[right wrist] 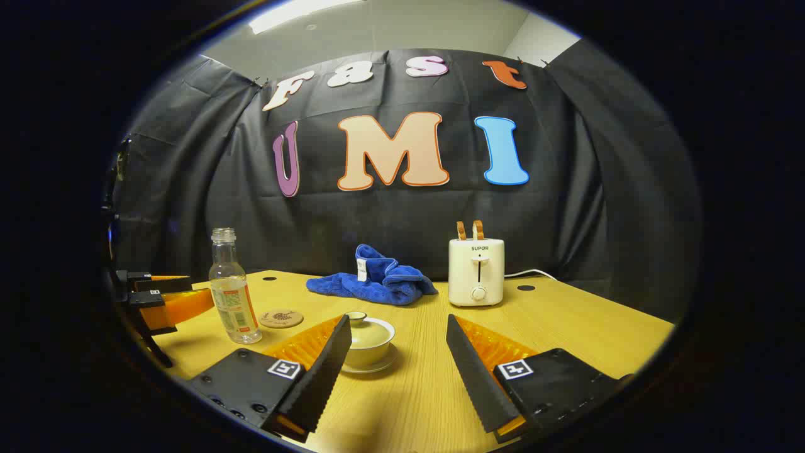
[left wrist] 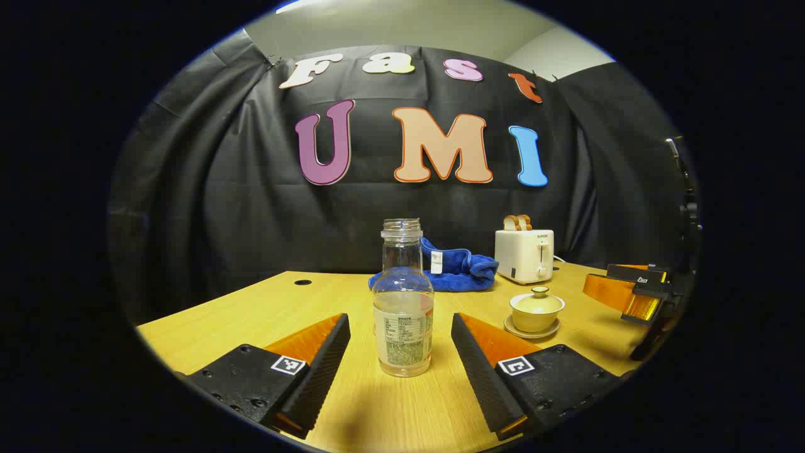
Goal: Open the teacup lid with one hand, grasp the water bottle and pour water into the teacup with the other hand; after pouring, place the water bottle on the coaster and then close the teacup lid.
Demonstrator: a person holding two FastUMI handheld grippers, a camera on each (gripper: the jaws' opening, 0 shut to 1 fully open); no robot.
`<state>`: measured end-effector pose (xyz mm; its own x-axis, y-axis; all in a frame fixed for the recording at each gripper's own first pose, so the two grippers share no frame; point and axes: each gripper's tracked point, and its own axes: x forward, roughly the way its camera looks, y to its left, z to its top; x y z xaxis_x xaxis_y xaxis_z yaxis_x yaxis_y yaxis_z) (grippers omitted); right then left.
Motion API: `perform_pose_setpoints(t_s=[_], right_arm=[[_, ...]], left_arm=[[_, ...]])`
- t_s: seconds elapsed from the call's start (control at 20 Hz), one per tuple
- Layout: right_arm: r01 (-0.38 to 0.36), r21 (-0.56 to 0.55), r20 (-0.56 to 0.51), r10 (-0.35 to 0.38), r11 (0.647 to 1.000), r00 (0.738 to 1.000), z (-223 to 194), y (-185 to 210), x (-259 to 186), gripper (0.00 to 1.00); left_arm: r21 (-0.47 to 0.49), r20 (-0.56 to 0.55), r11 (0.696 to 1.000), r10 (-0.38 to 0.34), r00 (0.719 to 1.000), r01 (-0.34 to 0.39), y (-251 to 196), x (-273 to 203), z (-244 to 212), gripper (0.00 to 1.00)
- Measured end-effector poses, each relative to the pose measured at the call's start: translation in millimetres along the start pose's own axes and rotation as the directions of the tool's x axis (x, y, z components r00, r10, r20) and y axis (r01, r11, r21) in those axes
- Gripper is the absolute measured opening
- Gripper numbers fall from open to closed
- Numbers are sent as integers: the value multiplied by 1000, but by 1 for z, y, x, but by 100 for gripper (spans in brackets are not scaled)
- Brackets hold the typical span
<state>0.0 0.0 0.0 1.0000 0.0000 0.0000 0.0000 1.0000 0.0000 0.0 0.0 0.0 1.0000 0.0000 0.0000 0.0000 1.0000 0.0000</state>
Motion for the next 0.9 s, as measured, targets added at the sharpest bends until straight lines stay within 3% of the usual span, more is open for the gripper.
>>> perform_pose_setpoints(t_s=[0.45, 0.5, 0.65, 0.7, 0.9], right_arm=[[15, 0, 1, -15, 1000, 1000, -1, -1, 0, 94], [15, 0, 1, -15, 1000, 1000, 0, -1, 0, 99], [13, -1, 2, -13, 1000, 1000, 0, -1, 0, 99], [12, -1, 1, -12, 1000, 1000, 0, -1, 0, 94], [16, -1, -3, -16, 1000, 1000, -1, -1, 1, 94]], left_arm=[[1, 2, 1000, 5, 1000, -5, 0, 0, 1, 94], [1, -1, 1000, 16, 1000, -16, 2, 0, -1, 95], [0, 1, 1000, 28, 1000, -28, 3, 0, -1, 95], [1, -1, 1000, 20, 1000, -20, 1, -1, -1, 95], [1, 3, 1000, 12, 1000, -12, 1, -1, 0, 95]])
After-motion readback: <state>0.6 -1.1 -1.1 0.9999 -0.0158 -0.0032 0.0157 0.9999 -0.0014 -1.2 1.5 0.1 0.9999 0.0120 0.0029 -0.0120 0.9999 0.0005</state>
